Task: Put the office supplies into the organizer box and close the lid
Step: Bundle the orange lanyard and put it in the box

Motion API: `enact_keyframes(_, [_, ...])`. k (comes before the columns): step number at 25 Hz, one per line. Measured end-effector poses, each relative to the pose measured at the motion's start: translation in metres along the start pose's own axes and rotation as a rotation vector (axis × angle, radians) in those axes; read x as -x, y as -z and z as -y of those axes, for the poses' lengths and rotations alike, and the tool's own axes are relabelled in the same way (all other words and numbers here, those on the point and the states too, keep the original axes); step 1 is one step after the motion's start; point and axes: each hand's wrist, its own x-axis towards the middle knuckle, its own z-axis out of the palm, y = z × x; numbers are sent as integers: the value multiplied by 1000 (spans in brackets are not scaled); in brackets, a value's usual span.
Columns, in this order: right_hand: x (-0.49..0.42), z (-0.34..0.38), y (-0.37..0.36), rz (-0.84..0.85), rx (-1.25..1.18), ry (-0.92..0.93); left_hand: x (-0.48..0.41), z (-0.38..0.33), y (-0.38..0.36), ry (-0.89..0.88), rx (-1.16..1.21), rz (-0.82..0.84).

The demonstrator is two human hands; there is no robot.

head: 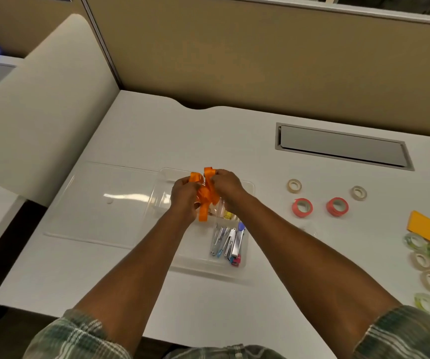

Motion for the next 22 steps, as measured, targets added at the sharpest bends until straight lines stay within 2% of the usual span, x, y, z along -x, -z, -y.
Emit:
enact_keyframes(2, [-3, -2, 1, 27, 121, -28, -3, 1, 1, -4, -62, 30])
enact_keyframes(7, [-7, 1, 9, 5, 77, -83, -4, 6, 1, -189, -404, -5])
enact_keyframes(11, [-7, -2, 11, -82, 191, 55, -1, 13, 2, -339, -518, -81])
enact_keyframes(14, [-6, -9, 5, -20, 221, 86, 3, 18, -1, -517, -710, -60])
enact_keyframes(17, [-5, -16, 2, 145, 34, -67, 6, 25, -8, -573, -874, 68])
enact_keyframes(19, [-3, -18, 3, 174, -148, -159, 6, 25, -11, -553, -906, 141])
enact_keyframes(22, [-2, -20, 6, 179, -206, -162, 4, 26, -17, -495, -966, 236])
